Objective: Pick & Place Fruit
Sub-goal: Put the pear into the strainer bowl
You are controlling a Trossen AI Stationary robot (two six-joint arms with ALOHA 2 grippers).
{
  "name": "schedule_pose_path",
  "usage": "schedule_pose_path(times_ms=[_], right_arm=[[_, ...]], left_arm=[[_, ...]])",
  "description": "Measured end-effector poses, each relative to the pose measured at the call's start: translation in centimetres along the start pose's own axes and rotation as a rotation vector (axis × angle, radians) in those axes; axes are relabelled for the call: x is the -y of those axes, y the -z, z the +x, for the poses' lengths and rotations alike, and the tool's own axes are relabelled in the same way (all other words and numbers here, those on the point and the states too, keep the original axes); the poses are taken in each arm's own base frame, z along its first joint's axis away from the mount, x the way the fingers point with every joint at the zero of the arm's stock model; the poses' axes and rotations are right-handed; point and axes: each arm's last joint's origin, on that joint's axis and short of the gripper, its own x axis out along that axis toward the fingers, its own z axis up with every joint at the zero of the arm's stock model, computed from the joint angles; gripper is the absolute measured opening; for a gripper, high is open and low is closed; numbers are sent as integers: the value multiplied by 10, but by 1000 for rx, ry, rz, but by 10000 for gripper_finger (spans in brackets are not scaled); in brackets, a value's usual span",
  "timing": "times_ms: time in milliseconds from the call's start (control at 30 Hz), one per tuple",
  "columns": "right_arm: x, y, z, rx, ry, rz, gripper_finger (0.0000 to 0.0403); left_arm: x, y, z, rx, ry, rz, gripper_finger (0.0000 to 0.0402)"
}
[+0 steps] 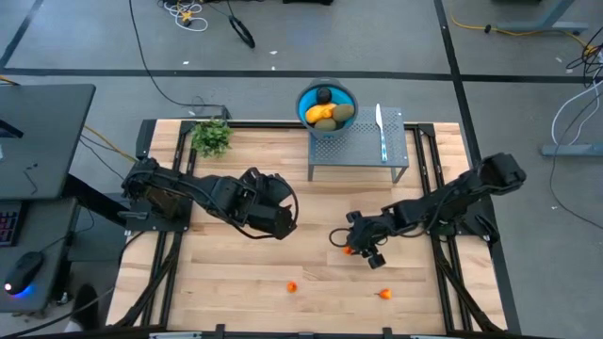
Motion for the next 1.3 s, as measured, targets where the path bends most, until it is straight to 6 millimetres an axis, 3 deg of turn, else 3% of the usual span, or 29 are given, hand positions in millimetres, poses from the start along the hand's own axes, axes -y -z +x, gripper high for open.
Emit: schedule_pose_path(times_ms=[567,900,1000,1100,1300], right_arm=[[1,0,1,7,26,-33,84],[1,-6,-4,50,31,-1,73],[4,-18,-21,105,58,49,73],[12,-39,-51,217,115,98,73],[45,-90,-154,443,454,246,73]], left_arm=[[-4,-3,3,3,-18,-12,265],[-4,-3,3,3,-18,1,265],[-4,-3,3,-4,-15,2,265],[-6,-2,3,-15,-27,3,265],[-9,0,3,-14,-77,-26,265]])
